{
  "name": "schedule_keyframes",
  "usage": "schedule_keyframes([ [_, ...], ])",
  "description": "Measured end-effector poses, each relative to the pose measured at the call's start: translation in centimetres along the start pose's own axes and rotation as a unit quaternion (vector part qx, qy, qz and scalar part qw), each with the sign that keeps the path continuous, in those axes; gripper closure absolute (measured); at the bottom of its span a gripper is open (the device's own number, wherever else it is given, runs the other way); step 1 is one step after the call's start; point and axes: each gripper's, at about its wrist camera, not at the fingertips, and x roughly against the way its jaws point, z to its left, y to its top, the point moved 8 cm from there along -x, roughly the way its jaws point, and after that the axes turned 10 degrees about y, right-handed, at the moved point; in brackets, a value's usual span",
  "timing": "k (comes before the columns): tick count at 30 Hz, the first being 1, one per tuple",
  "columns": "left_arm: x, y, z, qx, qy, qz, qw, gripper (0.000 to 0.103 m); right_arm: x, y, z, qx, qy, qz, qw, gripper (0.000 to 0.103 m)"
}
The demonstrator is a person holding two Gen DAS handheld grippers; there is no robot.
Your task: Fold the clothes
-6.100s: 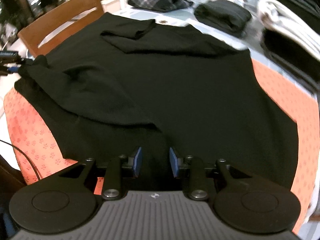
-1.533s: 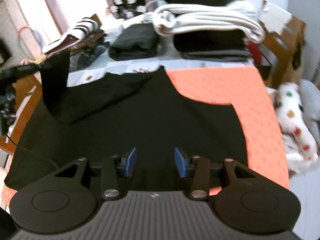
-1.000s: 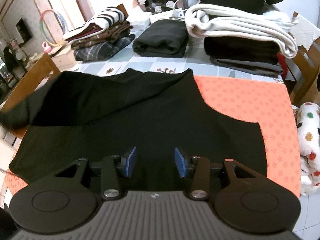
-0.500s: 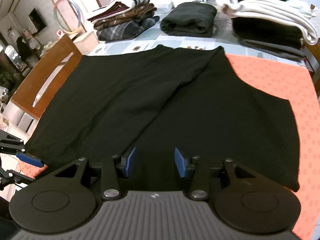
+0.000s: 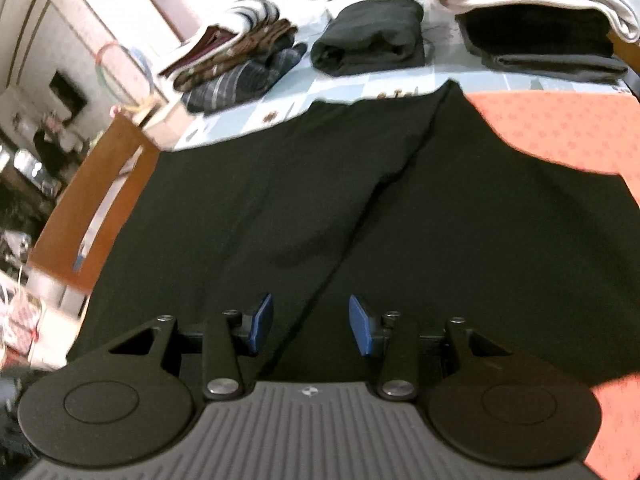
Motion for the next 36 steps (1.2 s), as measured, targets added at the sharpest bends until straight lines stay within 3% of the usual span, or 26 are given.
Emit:
schedule_keyframes([
  [9,-1.0,-1.9,0.5,0.06,0.015,0.009,0.998,0.048,-3.6,5.7,-4.7,-0.071,0.0,-0.05,0.996,0.055],
  [15,-1.2,-2.2,1.1,0.105,0.018,0.003,0.9943,0.048,-6.2,7.0,-7.2,-0.12,0.0,-0.054,0.991,0.055],
  [21,-0.6,-2.8,1.0,0.112,0.03,-0.006,0.9932,0.047,-7.4,7.3,-7.7,-0.127,0.003,-0.051,0.991,0.055],
  [23,-0.6,-2.9,0.9,0.112,0.04,-0.009,0.9929,0.057,-7.7,7.5,-7.4,-0.125,0.009,-0.051,0.991,0.055],
  [25,-0.8,-3.1,0.9,0.117,0.047,-0.008,0.992,0.093,-7.9,7.6,-7.2,-0.121,0.013,-0.05,0.991,0.055],
  [32,0.4,-2.7,0.6,0.102,0.058,-0.031,0.9926,0.094,-8.4,8.2,-7.6,-0.127,0.026,-0.049,0.99,0.056],
  [34,1.0,-2.3,0.9,0.102,0.063,-0.042,0.992,0.094,-8.4,8.3,-7.5,-0.125,0.031,-0.046,0.991,0.085],
  [36,1.8,-1.7,1.6,0.108,0.065,-0.053,0.9905,0.094,-8.1,8.6,-7.3,-0.118,0.03,-0.044,0.992,0.095],
])
